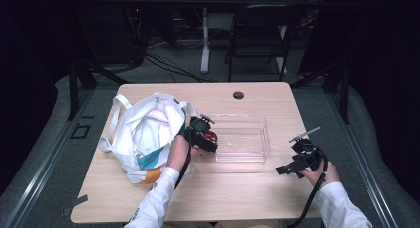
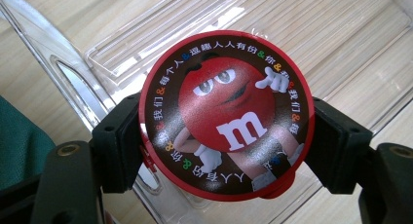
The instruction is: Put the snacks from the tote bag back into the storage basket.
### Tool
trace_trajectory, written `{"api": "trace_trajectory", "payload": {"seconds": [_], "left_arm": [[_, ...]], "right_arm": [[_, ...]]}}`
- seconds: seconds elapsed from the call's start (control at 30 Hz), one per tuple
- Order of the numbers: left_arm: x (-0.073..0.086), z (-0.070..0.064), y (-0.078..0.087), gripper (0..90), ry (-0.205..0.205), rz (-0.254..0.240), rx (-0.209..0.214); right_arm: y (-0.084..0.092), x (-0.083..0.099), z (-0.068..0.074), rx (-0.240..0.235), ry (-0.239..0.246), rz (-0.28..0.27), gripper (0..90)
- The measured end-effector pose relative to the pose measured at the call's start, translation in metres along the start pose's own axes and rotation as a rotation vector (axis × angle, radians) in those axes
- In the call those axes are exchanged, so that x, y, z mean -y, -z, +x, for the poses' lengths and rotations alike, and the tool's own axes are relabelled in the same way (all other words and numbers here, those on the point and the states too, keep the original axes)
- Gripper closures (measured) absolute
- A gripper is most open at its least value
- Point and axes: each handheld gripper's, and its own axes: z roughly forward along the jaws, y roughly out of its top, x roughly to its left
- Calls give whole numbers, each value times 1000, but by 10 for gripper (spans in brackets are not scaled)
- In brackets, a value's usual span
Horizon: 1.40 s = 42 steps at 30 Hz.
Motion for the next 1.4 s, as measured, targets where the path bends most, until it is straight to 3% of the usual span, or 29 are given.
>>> {"api": "trace_trajectory", "payload": {"seconds": [1.0, 1.4], "left_arm": [[0, -3, -8, 255, -8, 26, -14], [-1, -1, -7, 253, 2, 26, -1]], "right_arm": [[0, 0, 1, -11, 2, 10, 64], [0, 0, 0, -14, 2, 16, 64]]}}
